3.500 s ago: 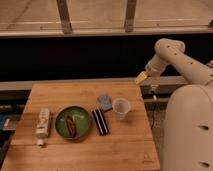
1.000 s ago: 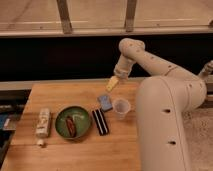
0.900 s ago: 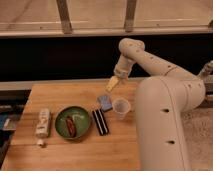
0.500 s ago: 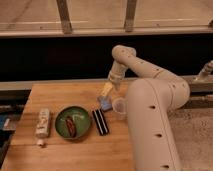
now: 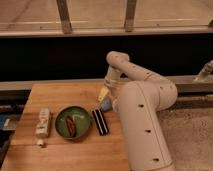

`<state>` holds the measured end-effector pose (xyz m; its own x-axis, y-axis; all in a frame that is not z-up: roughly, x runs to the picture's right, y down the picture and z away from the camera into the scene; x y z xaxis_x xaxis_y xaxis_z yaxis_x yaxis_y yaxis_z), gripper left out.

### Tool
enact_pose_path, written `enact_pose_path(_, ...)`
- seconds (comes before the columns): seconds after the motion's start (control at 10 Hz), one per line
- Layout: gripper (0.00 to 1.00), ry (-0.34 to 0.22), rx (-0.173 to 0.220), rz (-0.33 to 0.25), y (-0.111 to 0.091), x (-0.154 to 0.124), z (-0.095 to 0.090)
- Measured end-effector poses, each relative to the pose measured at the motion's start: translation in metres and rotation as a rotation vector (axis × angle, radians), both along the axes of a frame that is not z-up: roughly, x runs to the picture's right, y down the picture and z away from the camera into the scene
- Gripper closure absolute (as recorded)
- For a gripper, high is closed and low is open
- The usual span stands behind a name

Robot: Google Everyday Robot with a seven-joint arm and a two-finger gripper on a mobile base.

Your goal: Wipe the white sponge on the table

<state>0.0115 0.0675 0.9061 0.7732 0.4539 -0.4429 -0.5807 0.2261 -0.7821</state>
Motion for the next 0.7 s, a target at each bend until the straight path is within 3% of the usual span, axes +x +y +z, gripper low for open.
enact_pose_path(0.4,0.2,0.011,-0.024,-0.039,0.007,-0.01,0.013)
enact_pose_path(0.7,0.2,0.075,0.001,-0.075,0.004,-0.006,0.022)
